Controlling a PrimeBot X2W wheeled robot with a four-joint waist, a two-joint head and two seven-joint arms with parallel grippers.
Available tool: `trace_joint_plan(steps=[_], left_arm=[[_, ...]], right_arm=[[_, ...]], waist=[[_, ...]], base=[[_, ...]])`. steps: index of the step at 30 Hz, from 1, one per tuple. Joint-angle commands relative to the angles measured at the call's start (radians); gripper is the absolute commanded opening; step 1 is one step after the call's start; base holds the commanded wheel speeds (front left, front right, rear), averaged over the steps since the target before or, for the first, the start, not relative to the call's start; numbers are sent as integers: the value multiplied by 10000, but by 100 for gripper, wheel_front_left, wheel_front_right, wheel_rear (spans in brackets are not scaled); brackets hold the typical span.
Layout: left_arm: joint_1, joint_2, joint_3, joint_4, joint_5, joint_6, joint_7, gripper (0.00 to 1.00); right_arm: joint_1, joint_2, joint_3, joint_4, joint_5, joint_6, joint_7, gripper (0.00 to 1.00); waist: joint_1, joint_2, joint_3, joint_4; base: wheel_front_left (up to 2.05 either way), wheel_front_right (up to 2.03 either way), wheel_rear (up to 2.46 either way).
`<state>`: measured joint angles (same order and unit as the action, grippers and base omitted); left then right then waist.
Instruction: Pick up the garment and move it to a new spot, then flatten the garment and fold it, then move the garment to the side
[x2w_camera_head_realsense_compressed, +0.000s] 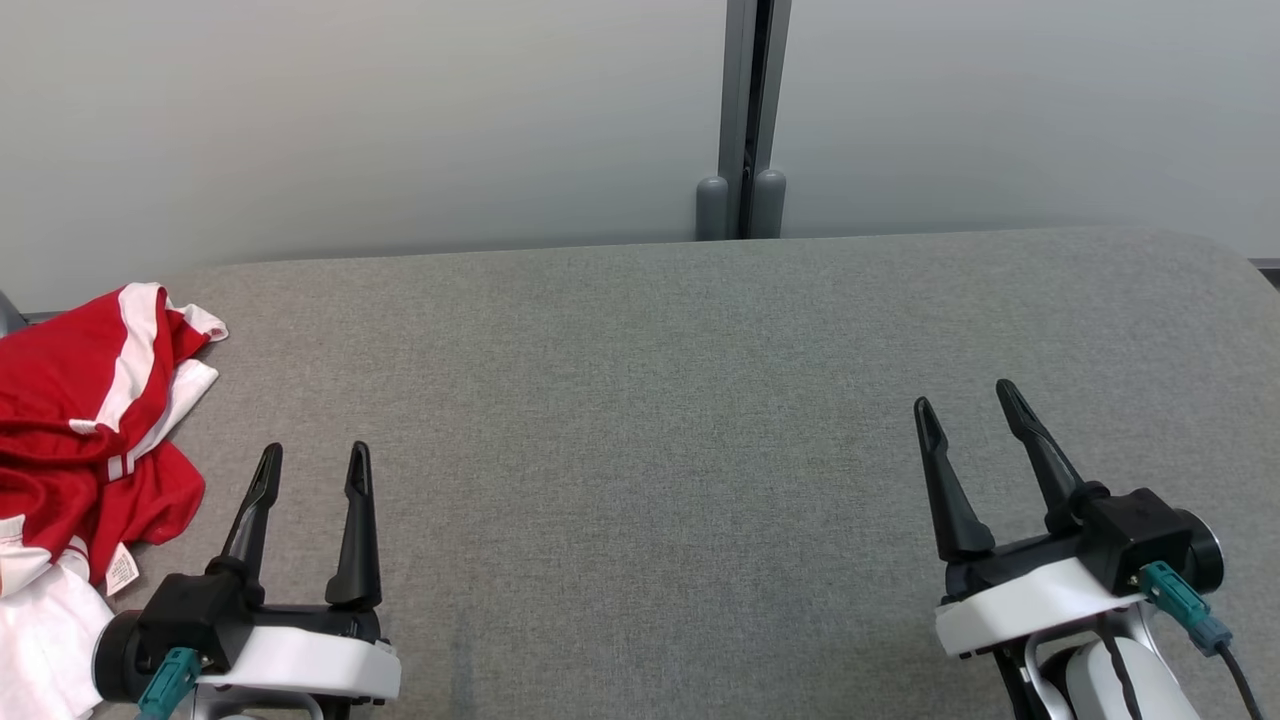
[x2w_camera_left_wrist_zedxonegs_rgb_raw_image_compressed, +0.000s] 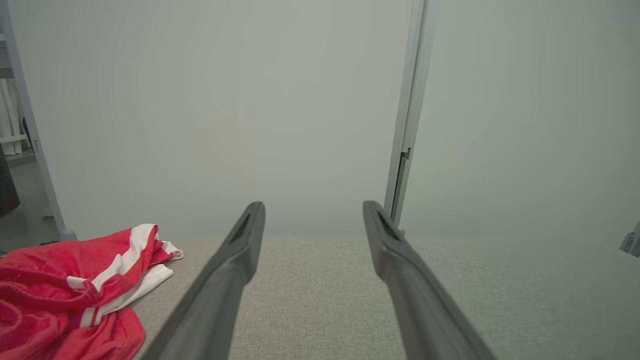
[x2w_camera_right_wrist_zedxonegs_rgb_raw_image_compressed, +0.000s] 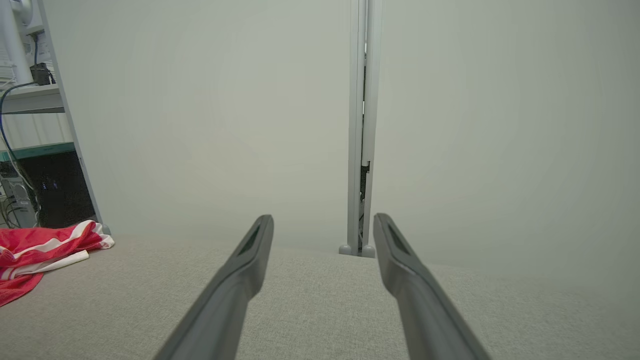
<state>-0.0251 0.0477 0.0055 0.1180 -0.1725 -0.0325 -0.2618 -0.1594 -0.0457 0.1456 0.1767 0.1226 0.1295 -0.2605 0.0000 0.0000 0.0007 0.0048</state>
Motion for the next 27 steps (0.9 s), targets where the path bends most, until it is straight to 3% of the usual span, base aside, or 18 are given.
trace_joint_plan(steps=[1,27], left_arm=[[64,49,0,-29,43,72,-48,100],[21,48,-59,32,-65,112,-37,100]], right_arm=[[-81,-88,19,8,18,22,-72,100],[-109,-86,21,123,172,20,-63,100]], waist=[[0,0,1,-7],[0,0,46,-15]], base=[[0,0,0],[0,0,0]])
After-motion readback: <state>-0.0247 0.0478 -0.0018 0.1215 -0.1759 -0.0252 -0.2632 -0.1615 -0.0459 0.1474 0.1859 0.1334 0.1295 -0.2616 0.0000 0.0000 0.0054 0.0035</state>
